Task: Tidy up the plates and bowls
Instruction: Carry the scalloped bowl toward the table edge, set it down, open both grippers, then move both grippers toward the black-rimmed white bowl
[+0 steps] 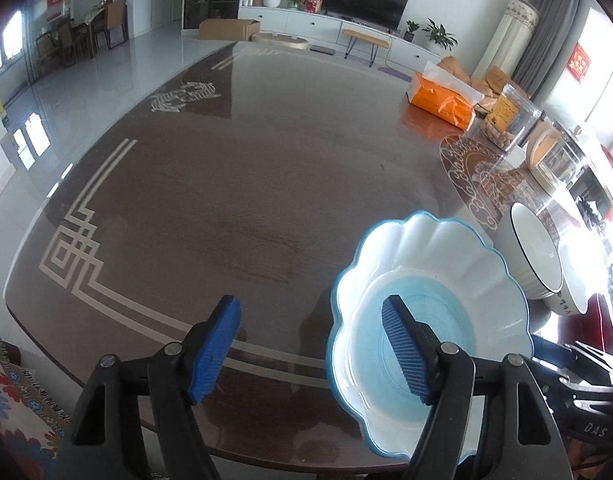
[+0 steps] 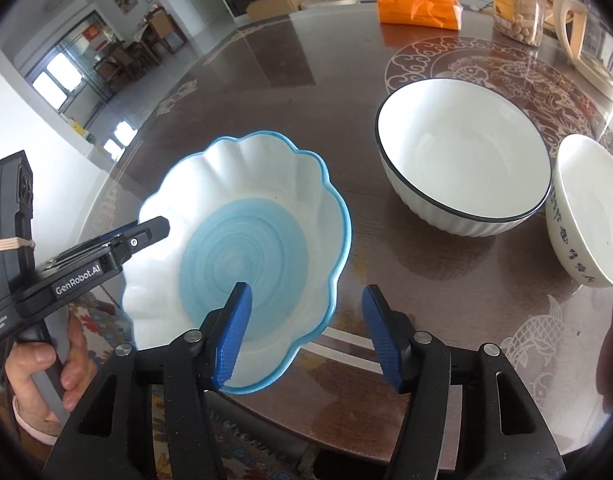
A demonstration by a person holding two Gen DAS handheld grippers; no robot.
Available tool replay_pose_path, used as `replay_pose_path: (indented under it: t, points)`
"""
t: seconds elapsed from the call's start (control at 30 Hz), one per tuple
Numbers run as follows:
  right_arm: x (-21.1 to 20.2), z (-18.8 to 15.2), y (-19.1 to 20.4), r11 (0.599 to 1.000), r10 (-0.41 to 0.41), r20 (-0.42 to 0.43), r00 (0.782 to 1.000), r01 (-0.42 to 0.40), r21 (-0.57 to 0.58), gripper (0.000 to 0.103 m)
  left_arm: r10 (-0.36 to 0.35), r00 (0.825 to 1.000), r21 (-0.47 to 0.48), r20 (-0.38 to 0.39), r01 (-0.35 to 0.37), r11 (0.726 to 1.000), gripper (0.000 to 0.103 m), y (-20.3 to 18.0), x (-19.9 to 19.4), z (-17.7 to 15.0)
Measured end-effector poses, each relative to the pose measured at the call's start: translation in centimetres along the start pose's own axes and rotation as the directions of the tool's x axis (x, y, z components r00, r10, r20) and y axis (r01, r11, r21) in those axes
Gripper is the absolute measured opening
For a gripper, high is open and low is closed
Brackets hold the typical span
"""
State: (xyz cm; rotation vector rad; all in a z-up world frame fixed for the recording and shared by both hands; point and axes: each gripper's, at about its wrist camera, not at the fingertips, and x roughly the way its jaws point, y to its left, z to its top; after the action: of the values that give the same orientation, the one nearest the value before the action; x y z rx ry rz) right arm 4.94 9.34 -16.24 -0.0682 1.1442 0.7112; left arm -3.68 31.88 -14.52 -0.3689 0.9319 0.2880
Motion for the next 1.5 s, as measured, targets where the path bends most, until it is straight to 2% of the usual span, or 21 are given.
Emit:
replay_pose_path:
  t: [0.1, 0.17, 0.2, 0.3, 0.4, 0.5, 0.63, 0.7, 0.77, 0.83, 0.97, 1.03, 1.13, 1.2, 1.27, 1.33, 1.4, 1.5]
  points:
    - [-2.0, -1.4, -0.8, 1.0, -0.012, 0.031, 0.999, 0.012, -0.005, 0.062, 0.027, 0.998, 0.027, 0.05, -0.028, 0.999, 0.074, -0.7, -2.4, 0.4]
    - [-3.8, -3.0, -1.8, 0.999, -0.042, 0.069, 0.997, 0.042, 0.0, 0.064, 0.037, 0.995, 0.075, 0.092, -0.044, 0.996, 0.079, -2.2, -4.1, 0.4]
    - [-4.8, -3.9, -2.5, 0.998, -0.064, 0.092, 0.994, 0.064, 0.01, 0.068, 0.032, 0.993, 0.103, 0.111, -0.043, 0.994, 0.082, -3.3, -4.9, 0.3]
    - [-7.4, -6.4, -5.0, 0.988, -0.143, 0.155, 0.977, 0.133, 0.076, 0.07, -0.039, 0.991, 0.197, 0.131, 0.012, 0.98, 0.083, -7.3, -6.4, -0.7]
    - [-9.6, -7.9, -8.0, 0.97, -0.2, 0.196, 0.96, 0.165, 0.178, 0.07, -0.144, 0.986, 0.281, 0.087, 0.114, 0.953, 0.084, -12.2, -6.6, -1.8]
    - [-11.5, -8.6, -10.1, 0.948, -0.252, 0.236, 0.939, 0.19, 0.254, 0.071, -0.22, 0.975, 0.325, 0.023, 0.2, 0.924, 0.084, -16.4, -6.4, -3.0]
    - [-13.8, -9.0, -11.2, 0.924, -0.331, 0.312, 0.891, 0.238, 0.299, 0.071, -0.273, 0.96, 0.34, -0.059, 0.277, 0.899, 0.084, -20.1, -6.2, -4.5]
    - [-14.6, -9.1, -11.3, 0.912, -0.374, 0.347, 0.86, 0.273, 0.306, 0.071, -0.257, 0.965, 0.367, -0.057, 0.26, 0.893, 0.084, -21.3, -6.6, -5.2]
    - [-15.2, -9.3, -11.4, 0.907, -0.393, 0.373, 0.84, 0.288, 0.307, 0.071, -0.222, 0.974, 0.395, -0.04, 0.22, 0.892, 0.084, -22.0, -7.0, -5.6]
    - [-15.8, -9.6, -11.5, 0.908, -0.393, 0.4, 0.828, 0.28, 0.313, 0.071, -0.196, 0.98, 0.402, -0.035, 0.193, 0.895, 0.084, -22.3, -7.3, -6.0]
    - [-17.1, -10.0, -11.9, 0.914, -0.376, 0.434, 0.819, 0.25, 0.321, 0.071, -0.154, 0.988, 0.405, -0.014, 0.147, 0.902, 0.084, -23.3, -8.4, -6.6]
    - [-17.8, -10.2, -12.0, 0.915, -0.379, 0.457, 0.805, 0.252, 0.315, 0.072, -0.132, 0.991, 0.414, 0.005, 0.119, 0.902, 0.084, -23.9, -9.1, -7.1]
    - [-18.2, -10.6, -11.7, 0.908, -0.411, 0.481, 0.775, 0.298, 0.295, 0.076, -0.093, 0.995, 0.421, 0.024, 0.074, 0.904, 0.084, -24.7, -9.7, -7.7]
    - [-18.3, -10.6, -11.9, 0.91, -0.406, 0.483, 0.775, 0.296, 0.291, 0.076, -0.077, 0.997, 0.414, 0.03, 0.058, 0.908, 0.084, -25.0, -10.1, -7.9]
    - [-18.3, -10.6, -12.5, 0.919, -0.379, 0.481, 0.79, 0.258, 0.299, 0.076, -0.06, 0.997, 0.402, 0.042, 0.038, 0.915, 0.084, -25.0, -10.2, -8.1]
    - [-18.3, -10.7, -13.0, 0.923, -0.36, 0.487, 0.796, 0.229, 0.309, 0.076, -0.041, 0.998, 0.396, 0.048, 0.018, 0.918, 0.084, -25.0, -10.2, -8.3]
    - [-18.1, -10.8, -13.2, 0.924, -0.356, 0.492, 0.795, 0.222, 0.311, 0.076, -0.02, 0.999, 0.401, 0.04, 0.002, 0.916, 0.084, -24.8, -9.9, -8.6]
    - [-17.2, -10.6, -13.1, 0.926, -0.344, 0.473, 0.811, 0.21, 0.312, 0.076, -0.012, 0.999, 0.426, 0.03, -0.002, 0.905, 0.084, -24.1, -9.3, -8.7]
